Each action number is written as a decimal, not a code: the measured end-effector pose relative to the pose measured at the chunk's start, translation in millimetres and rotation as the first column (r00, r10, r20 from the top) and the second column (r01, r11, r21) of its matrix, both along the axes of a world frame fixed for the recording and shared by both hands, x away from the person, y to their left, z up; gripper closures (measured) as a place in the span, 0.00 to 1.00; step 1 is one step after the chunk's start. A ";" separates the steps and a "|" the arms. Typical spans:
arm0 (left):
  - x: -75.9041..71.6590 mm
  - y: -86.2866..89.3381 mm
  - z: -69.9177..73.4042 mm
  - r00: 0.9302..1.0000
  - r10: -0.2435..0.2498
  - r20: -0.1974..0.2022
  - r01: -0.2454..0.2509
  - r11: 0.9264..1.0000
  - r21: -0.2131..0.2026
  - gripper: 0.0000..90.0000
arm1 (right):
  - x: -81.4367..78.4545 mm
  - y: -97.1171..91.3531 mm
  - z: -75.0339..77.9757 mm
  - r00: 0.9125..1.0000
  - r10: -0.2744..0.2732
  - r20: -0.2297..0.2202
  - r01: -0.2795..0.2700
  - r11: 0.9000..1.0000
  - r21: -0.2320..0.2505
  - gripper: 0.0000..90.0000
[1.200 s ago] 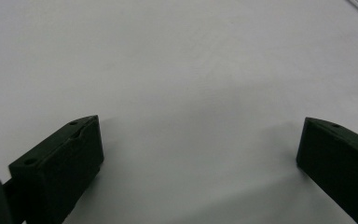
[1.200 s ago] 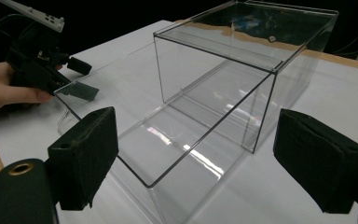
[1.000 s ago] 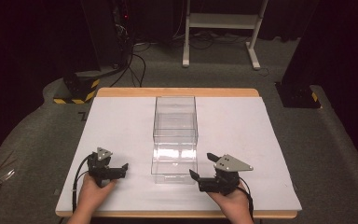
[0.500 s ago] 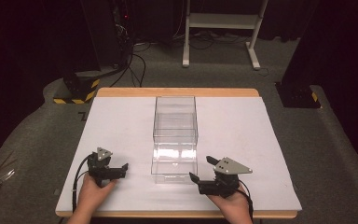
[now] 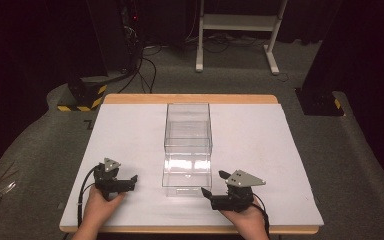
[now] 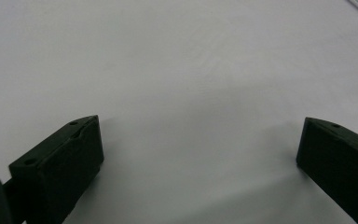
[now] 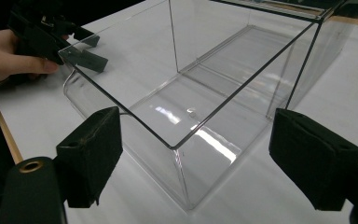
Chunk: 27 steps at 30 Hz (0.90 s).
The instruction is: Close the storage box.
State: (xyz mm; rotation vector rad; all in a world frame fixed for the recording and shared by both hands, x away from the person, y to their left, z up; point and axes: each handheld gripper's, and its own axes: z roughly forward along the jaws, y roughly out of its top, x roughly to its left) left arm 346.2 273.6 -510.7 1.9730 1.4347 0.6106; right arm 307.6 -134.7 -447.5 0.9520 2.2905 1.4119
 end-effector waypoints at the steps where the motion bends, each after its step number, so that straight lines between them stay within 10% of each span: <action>1: 0.0 0.0 0.0 1.000 0.000 0.000 0.000 1.000 0.000 0.01 | 0.0 -0.2 -1.0 1.000 0.000 0.004 0.000 1.000 0.000 0.20; 27: 0.0 0.0 0.0 1.000 0.000 0.000 0.000 1.000 0.000 0.01 | 8.0 4.3 -15.0 1.000 -0.029 -0.009 0.029 1.000 -0.010 0.21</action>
